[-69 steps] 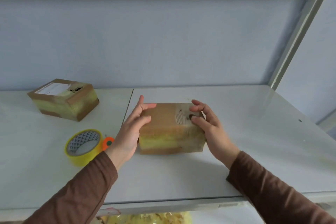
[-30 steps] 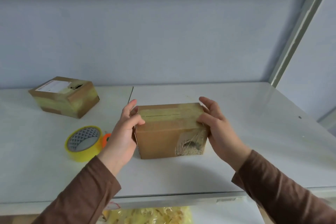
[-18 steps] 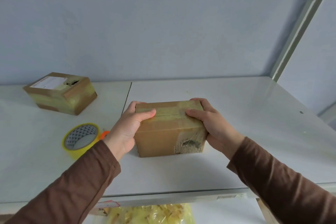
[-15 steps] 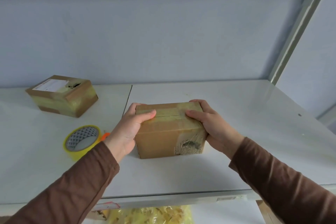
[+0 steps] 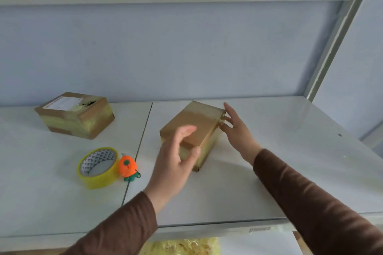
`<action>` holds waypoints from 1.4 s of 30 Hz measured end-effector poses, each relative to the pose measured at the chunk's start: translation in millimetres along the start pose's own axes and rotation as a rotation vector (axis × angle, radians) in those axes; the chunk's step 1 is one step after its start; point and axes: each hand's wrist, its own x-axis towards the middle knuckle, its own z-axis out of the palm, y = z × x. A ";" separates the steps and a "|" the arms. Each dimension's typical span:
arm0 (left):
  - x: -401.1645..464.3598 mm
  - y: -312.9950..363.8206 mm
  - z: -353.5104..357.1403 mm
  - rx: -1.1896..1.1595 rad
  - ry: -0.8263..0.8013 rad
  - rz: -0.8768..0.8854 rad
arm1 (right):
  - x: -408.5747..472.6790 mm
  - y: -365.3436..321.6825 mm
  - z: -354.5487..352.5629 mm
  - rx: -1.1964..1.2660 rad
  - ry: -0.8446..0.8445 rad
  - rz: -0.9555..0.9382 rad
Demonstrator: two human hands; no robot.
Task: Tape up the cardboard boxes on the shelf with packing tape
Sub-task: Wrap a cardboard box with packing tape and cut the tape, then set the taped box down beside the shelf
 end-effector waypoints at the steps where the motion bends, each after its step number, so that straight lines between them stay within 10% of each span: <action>1: 11.9 -2.8 -8.1 0.004 0.093 -0.019 | -3.2 -1.7 5.1 0.033 0.089 0.043; 4: 59.2 -19.2 -36.5 -0.055 0.219 -0.249 | -23.3 -9.7 25.3 0.246 0.173 0.141; 10: 88.4 -25.8 -33.5 -0.549 -0.313 -0.785 | -27.5 -28.7 42.0 0.460 -0.004 0.221; 42: 61.0 -22.4 3.9 -0.875 0.077 -0.860 | -30.1 -25.2 8.7 0.553 -0.145 0.356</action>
